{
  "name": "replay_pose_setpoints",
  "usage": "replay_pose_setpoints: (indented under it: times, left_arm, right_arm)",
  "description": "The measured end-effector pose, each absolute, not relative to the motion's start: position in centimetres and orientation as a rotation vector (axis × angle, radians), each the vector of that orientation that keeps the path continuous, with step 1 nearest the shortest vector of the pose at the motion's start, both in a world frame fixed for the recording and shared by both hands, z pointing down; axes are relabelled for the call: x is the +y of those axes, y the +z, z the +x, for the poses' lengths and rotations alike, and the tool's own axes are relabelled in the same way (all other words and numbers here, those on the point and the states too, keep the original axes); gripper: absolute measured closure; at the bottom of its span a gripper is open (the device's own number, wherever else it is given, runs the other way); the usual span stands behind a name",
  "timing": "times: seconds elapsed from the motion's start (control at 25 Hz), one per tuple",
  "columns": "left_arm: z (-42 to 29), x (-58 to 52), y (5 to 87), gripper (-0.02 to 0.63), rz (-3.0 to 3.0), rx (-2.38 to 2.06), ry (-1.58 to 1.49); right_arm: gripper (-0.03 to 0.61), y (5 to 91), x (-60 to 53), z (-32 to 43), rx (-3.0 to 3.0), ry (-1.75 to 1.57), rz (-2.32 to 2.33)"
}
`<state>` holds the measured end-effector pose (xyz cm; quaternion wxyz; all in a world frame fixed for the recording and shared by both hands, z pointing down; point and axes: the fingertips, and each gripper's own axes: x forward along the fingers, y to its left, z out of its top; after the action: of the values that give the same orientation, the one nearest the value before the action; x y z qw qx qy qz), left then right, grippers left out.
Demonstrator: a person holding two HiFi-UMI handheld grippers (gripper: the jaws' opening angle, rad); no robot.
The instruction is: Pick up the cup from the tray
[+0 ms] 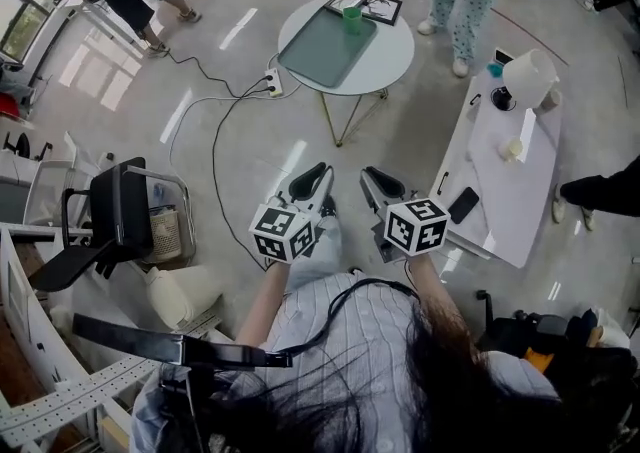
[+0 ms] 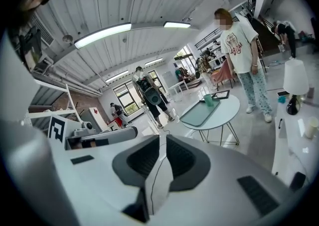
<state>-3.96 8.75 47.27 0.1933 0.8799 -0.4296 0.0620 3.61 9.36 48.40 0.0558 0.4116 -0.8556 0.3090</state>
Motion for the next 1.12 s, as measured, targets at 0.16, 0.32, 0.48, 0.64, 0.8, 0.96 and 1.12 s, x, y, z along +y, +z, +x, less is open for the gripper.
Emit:
replay_pose_setpoints:
  times: [0.16,0.32,0.48,0.64,0.8,0.96,1.12]
  left_arm:
    - [-5.2,4.5,47.2,0.563,2.474,-1.179,0.185]
    - [-6.5,0.0,47.0,0.563,2.490,-1.154,0.188]
    - [-7.6,-4.3,47.0,0.563,2.511,-1.117,0.199]
    - [-8.1,-7.7,47.1,0.563,2.521,-1.084,0.208]
    - [-8.8,-10.1,47.6,0.563,2.518,-1.068,0.209]
    - [-8.4,-11.1,48.2,0.563,2.509,-1.036,0.199]
    - [-8.1,-12.1,48.7,0.563,2.502,-1.019,0.199]
  right_arm:
    - [0.520,48.2,5.0,2.2,-2.585,0.947,1.259]
    - [0.520,48.0,0.6,0.4,-2.578,0.944,1.265]
    - [0.520,47.9,-3.7,-0.8,-2.569,0.947,1.293]
    - [0.520,48.1,-7.2,-1.3,-2.552,0.958,1.331]
    - [0.520,48.3,-9.6,-1.9,-2.537,0.960,1.346]
    - [0.520,48.9,-10.1,-1.4,-2.497,0.976,1.370]
    - [0.520,49.2,-10.9,-0.9,-2.478,0.975,1.377]
